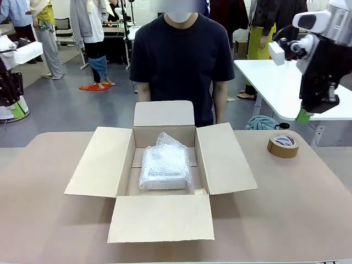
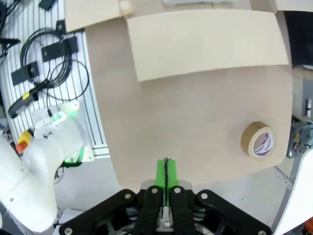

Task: Wrap the clocks to prevent damage.
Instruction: Once the human has placed the objects inside and stepped back, release both hands from the side flaps of the Package Box, then push the right (or left) flap of the Package Box to close it.

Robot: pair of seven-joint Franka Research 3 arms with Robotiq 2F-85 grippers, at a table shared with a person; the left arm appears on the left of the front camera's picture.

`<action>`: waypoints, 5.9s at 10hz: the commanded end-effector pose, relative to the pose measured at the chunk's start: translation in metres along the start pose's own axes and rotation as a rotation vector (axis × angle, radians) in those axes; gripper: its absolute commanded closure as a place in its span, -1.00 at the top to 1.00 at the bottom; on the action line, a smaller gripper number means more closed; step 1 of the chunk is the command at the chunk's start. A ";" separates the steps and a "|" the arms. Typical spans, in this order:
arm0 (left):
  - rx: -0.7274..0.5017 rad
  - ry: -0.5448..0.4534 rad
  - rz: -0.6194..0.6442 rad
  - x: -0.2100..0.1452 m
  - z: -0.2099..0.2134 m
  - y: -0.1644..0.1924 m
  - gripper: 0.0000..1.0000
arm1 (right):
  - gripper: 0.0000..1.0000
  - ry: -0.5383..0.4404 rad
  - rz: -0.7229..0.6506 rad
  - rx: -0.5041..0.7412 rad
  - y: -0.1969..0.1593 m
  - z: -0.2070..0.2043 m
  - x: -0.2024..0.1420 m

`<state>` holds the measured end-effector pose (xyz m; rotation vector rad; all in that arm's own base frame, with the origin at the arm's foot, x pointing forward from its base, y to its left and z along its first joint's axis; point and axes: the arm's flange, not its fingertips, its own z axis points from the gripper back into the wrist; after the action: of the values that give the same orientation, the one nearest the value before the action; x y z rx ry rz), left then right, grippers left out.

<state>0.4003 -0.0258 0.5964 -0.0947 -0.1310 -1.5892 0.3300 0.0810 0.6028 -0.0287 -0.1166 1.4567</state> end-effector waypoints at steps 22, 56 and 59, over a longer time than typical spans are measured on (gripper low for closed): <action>0.000 -0.001 -0.012 -0.001 0.000 0.000 -0.99 | -0.98 0.026 0.065 0.032 0.001 -0.003 -0.012; 0.078 -0.744 0.097 -0.091 -0.200 0.016 -0.99 | -0.98 0.026 0.065 0.032 0.001 -0.003 -0.012; 0.097 -0.782 0.060 -0.087 -0.242 0.021 -0.99 | -0.98 0.026 0.065 0.032 0.001 -0.003 -0.012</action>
<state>0.4246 0.0239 0.3592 -0.6197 -0.7803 -1.3894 0.3266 0.0666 0.5992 -0.0407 -0.0559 1.5318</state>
